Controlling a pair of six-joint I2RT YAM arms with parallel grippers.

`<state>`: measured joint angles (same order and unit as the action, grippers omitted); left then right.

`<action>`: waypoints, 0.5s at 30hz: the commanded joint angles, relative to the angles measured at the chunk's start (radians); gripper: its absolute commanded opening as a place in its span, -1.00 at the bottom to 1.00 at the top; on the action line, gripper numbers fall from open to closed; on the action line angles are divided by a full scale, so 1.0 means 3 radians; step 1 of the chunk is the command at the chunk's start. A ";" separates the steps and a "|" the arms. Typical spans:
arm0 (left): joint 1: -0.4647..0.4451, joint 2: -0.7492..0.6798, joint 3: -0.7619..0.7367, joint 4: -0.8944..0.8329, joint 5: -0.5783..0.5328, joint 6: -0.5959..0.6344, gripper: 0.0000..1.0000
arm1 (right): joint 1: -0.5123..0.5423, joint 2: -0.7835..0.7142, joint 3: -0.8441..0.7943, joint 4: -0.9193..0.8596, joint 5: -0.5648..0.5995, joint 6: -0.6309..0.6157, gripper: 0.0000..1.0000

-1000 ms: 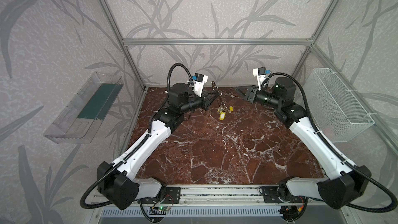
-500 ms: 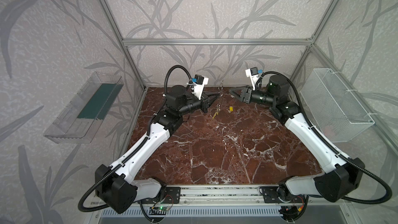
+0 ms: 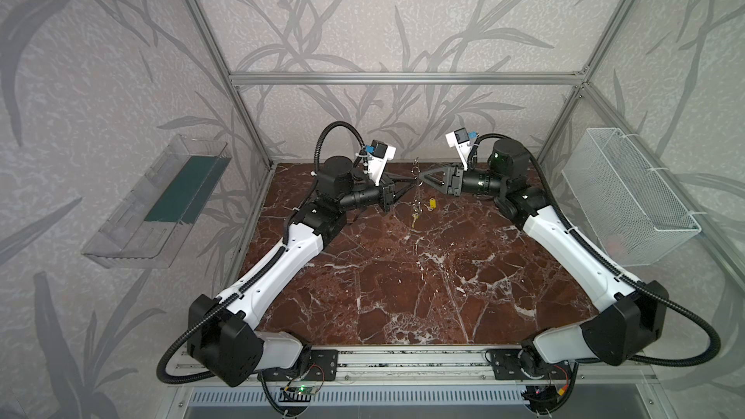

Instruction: Put the keys on the keyring

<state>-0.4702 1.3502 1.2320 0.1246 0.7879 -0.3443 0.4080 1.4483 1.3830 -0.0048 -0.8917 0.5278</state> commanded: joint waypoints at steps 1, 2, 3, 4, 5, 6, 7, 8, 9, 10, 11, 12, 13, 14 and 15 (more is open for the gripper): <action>0.0023 -0.0001 0.0143 0.0167 0.0120 -0.0048 -1.00 | 0.0015 0.0030 0.0069 0.0023 -0.0108 -0.0043 -0.43; 0.0022 0.0005 0.0147 0.0163 0.0121 -0.0053 -1.00 | 0.0015 0.0035 0.0069 0.0058 -0.0159 -0.0016 -0.46; 0.0025 0.0007 0.0148 0.0160 0.0123 -0.0054 -1.00 | 0.0015 0.0040 0.0064 0.0103 -0.0204 0.0016 -0.46; 0.0030 0.0017 0.0148 0.0163 0.0124 -0.0064 -1.00 | 0.0016 0.0035 0.0061 0.0125 -0.0231 0.0030 -0.47; 0.0032 0.0022 0.0148 0.0163 0.0130 -0.0069 -1.00 | 0.0015 0.0031 0.0051 0.0149 -0.0250 0.0042 -0.47; 0.0034 0.0026 0.0150 0.0163 0.0134 -0.0074 -1.00 | 0.0016 0.0023 0.0036 0.0201 -0.0286 0.0067 -0.47; 0.0042 0.0033 0.0152 0.0168 0.0140 -0.0079 -1.00 | 0.0014 0.0010 0.0014 0.0265 -0.0323 0.0101 -0.47; 0.0042 0.0041 0.0151 0.0168 0.0141 -0.0085 -1.00 | 0.0015 0.0004 0.0001 0.0314 -0.0354 0.0137 -0.47; 0.0044 0.0050 0.0153 0.0168 0.0140 -0.0090 -1.00 | 0.0015 0.0000 -0.0015 0.0374 -0.0395 0.0182 -0.48; 0.0044 0.0057 0.0149 0.0170 0.0148 -0.0097 -1.00 | 0.0015 -0.0001 -0.0035 0.0451 -0.0439 0.0237 -0.49; 0.0048 0.0065 0.0153 0.0177 0.0150 -0.0103 -1.00 | 0.0019 -0.0003 -0.0051 0.0503 -0.0468 0.0276 -0.53; 0.0053 0.0071 0.0152 0.0178 0.0146 -0.0110 -1.00 | 0.0021 -0.0006 -0.0067 0.0553 -0.0492 0.0309 -0.57; 0.0060 0.0080 0.0151 0.0177 0.0140 -0.0110 -1.00 | 0.0024 -0.0011 -0.0066 0.0568 -0.0509 0.0321 -0.59; 0.0068 0.0090 0.0150 0.0178 0.0135 -0.0118 -1.00 | 0.0030 -0.0018 -0.0074 0.0573 -0.0524 0.0322 -0.59; 0.0075 0.0091 0.0151 0.0185 0.0142 -0.0125 -1.00 | 0.0033 -0.0024 -0.0080 0.0578 -0.0534 0.0317 -0.61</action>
<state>-0.4561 1.3655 1.2427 0.1452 0.8165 -0.3717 0.4076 1.4536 1.3663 0.0921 -0.9909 0.5953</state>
